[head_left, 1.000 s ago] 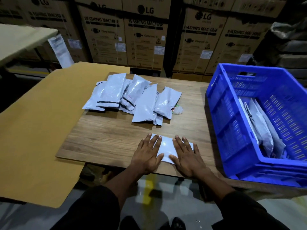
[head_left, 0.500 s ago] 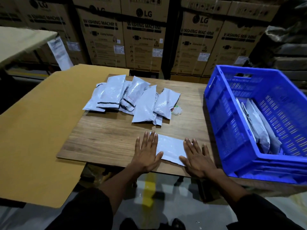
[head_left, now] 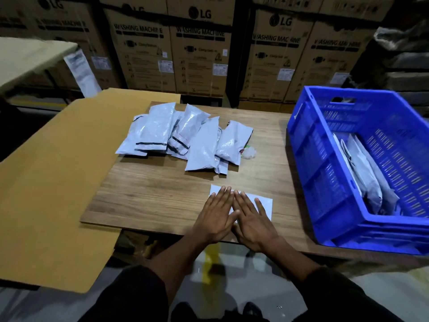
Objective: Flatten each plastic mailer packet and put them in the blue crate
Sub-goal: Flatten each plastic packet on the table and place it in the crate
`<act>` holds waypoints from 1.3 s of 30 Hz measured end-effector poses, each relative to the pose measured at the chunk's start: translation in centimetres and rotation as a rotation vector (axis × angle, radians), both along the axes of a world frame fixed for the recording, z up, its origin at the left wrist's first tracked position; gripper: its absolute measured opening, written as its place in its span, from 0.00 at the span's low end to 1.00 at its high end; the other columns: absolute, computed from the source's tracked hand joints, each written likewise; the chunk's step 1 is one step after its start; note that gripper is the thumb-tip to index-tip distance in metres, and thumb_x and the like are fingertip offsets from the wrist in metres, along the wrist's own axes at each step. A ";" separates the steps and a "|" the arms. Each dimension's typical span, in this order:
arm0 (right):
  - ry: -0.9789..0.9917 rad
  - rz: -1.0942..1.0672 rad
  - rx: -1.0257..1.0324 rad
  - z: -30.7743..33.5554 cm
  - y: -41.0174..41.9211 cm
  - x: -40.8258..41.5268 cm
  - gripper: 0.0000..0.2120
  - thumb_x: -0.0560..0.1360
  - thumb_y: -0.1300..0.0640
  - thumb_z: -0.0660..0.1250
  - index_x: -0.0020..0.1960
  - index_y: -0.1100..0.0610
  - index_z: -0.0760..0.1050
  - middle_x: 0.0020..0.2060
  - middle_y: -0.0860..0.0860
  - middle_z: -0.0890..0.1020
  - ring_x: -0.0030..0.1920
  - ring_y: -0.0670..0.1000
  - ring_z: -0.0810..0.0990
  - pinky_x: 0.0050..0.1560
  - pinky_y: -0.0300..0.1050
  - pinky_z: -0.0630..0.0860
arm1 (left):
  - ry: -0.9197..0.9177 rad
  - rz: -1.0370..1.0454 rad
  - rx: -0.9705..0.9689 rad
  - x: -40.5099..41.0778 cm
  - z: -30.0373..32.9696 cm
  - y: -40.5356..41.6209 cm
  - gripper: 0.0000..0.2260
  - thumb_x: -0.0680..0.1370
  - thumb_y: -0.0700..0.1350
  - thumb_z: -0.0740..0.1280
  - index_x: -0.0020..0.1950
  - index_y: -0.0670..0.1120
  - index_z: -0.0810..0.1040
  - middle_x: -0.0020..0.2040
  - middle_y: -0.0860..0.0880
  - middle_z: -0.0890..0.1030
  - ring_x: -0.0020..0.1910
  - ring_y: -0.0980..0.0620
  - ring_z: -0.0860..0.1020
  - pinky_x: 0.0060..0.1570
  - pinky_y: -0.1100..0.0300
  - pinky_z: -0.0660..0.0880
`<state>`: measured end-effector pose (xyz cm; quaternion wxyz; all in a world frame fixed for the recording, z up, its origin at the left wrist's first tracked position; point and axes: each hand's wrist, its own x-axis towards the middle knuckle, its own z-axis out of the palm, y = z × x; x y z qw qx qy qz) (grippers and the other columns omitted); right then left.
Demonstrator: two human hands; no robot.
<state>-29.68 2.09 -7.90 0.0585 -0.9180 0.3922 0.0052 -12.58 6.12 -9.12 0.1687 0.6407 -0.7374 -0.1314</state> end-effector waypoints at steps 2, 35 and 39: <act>0.013 0.007 0.036 0.4 0.0 0.0 0.37 0.77 0.38 0.40 0.81 0.53 0.38 0.79 0.45 0.38 0.78 0.43 0.33 0.77 0.53 0.36 | 0.002 0.005 -0.001 -0.1 0.0 -0.1 0.43 0.78 0.68 0.29 0.82 0.42 0.54 0.82 0.48 0.51 0.80 0.53 0.43 0.78 0.52 0.42; 0.120 -0.045 0.166 1.7 -2.9 -4.9 0.35 0.77 0.33 0.33 0.80 0.46 0.36 0.79 0.44 0.36 0.78 0.47 0.34 0.77 0.51 0.36 | -0.222 -0.034 0.059 4.9 -0.6 -0.1 0.32 0.81 0.59 0.45 0.83 0.47 0.50 0.83 0.47 0.51 0.81 0.46 0.49 0.78 0.47 0.53; 0.180 -0.073 0.110 2.6 -2.6 -3.4 0.32 0.82 0.38 0.41 0.81 0.51 0.38 0.80 0.49 0.37 0.79 0.53 0.34 0.77 0.59 0.36 | -0.263 0.002 0.013 4.4 -0.7 0.1 0.30 0.82 0.56 0.51 0.81 0.46 0.57 0.81 0.45 0.59 0.79 0.44 0.59 0.75 0.44 0.59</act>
